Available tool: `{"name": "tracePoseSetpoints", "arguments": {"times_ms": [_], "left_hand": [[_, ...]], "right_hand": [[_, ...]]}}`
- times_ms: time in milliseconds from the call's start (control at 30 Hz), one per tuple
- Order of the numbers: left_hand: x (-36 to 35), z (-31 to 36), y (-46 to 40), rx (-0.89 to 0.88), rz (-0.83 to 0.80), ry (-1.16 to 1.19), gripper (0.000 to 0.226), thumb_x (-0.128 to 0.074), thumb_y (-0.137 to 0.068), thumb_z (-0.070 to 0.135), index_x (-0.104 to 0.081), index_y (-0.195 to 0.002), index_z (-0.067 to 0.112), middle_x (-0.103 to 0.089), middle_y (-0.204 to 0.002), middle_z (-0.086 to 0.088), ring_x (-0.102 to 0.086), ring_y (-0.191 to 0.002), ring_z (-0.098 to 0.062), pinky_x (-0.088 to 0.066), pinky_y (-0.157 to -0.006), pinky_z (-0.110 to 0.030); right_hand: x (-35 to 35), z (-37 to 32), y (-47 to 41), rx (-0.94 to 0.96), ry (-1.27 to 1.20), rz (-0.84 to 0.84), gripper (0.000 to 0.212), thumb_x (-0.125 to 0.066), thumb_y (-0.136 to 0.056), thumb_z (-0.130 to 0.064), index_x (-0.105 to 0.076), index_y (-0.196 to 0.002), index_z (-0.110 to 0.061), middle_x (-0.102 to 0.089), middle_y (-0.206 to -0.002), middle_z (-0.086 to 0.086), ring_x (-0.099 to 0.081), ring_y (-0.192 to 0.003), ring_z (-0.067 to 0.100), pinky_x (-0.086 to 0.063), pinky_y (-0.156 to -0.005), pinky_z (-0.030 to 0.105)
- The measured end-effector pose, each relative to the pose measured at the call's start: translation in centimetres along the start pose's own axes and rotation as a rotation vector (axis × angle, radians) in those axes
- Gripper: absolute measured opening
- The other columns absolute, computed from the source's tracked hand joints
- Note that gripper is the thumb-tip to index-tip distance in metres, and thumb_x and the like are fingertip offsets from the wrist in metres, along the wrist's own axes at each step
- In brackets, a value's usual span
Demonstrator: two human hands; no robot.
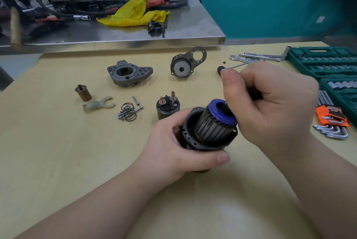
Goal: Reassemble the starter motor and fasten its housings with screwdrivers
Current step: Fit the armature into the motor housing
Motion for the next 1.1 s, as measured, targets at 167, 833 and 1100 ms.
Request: {"name": "tracePoseSetpoints", "arguments": {"times_ms": [167, 833, 1100], "left_hand": [[0.1, 0.2, 0.0, -0.008, 0.012, -0.008, 0.045, -0.094, -0.066, 0.015, -0.075, -0.107, 0.012, -0.074, -0.089, -0.001, -0.067, -0.081, -0.016, -0.056, -0.075, -0.029], [1.5, 0.1, 0.5, -0.041, 0.149, 0.076, 0.053, -0.091, -0.064, 0.023, -0.080, -0.116, 0.021, -0.079, -0.108, -0.010, -0.073, -0.104, -0.023, -0.057, -0.088, -0.030], [3.1, 1.4, 0.0, 0.111, 0.304, 0.863, 0.061, -0.080, -0.084, 0.046, -0.072, -0.128, 0.005, -0.073, -0.123, -0.020, -0.075, -0.109, -0.034, -0.063, -0.092, -0.047]], "right_hand": [[-1.0, -0.4, -0.2, -0.047, -0.020, -0.081, 0.045, -0.069, -0.101, -0.016, -0.059, -0.061, 0.002, -0.043, -0.051, 0.005, -0.036, -0.057, 0.021, -0.031, -0.054, 0.022], [-5.1, 4.0, 3.6, -0.639, -0.443, -0.244, 0.014, -0.068, -0.099, -0.024, -0.066, -0.086, -0.020, -0.063, -0.073, -0.009, -0.057, -0.069, 0.009, -0.048, -0.065, 0.026], [-6.8, 2.3, 5.5, -0.818, -0.649, -0.521, 0.015, -0.061, -0.105, -0.017, -0.071, -0.094, -0.014, -0.072, -0.073, 0.000, -0.062, -0.060, 0.012, -0.051, -0.057, 0.029]]}}
Point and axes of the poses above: each hand's wrist, its own y-axis away from the middle knuckle, its own x-axis out of the back of the hand, z = x × y, the point moved 3 cm from there along -y, towards the middle knuckle
